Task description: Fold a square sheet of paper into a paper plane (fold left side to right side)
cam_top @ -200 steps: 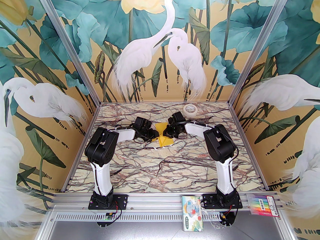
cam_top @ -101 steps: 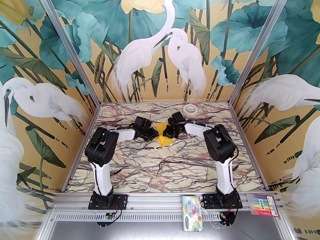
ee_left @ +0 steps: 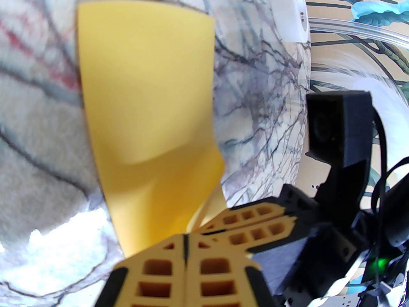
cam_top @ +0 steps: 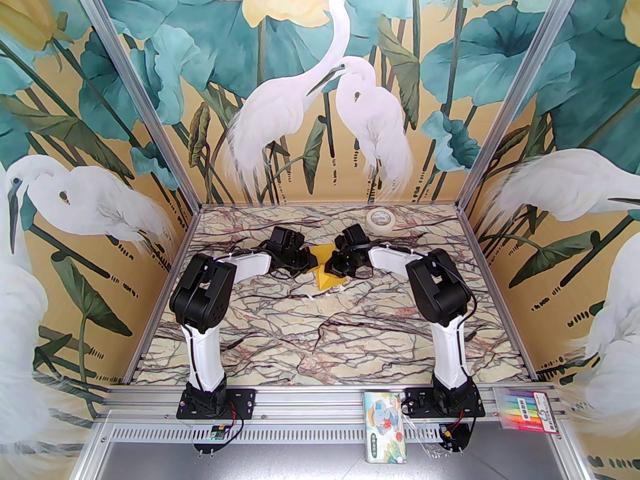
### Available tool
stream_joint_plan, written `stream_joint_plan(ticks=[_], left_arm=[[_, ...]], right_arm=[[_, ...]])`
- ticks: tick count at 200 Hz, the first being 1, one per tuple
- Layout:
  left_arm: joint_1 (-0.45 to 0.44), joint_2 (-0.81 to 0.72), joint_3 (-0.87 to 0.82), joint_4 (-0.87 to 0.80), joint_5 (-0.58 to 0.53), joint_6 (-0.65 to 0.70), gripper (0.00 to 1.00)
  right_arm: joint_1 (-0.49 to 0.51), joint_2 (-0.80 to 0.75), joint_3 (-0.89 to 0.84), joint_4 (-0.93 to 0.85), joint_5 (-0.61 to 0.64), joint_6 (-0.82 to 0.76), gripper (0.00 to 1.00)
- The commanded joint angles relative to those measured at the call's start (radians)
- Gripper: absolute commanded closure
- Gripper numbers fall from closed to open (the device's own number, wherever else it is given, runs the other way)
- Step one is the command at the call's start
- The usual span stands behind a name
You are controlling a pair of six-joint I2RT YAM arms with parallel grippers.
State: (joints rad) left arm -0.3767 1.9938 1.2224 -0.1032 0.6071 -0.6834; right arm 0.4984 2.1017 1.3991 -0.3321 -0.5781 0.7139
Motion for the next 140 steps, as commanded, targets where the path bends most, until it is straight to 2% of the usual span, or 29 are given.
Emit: stream_joint_plan(ticks=[1, 140], left_arm=[[0.006, 0.046, 0.028, -0.051, -0.02, 0.039, 1.0], [0.008, 0.066, 0.017, -0.078, -0.055, 0.068, 1.0]], right_arm=[[0.015, -0.034, -0.027, 0.013, -0.02, -0.01, 0.93], [0.05, -0.022, -0.051, 0.023, -0.035, -0.001, 0.93]])
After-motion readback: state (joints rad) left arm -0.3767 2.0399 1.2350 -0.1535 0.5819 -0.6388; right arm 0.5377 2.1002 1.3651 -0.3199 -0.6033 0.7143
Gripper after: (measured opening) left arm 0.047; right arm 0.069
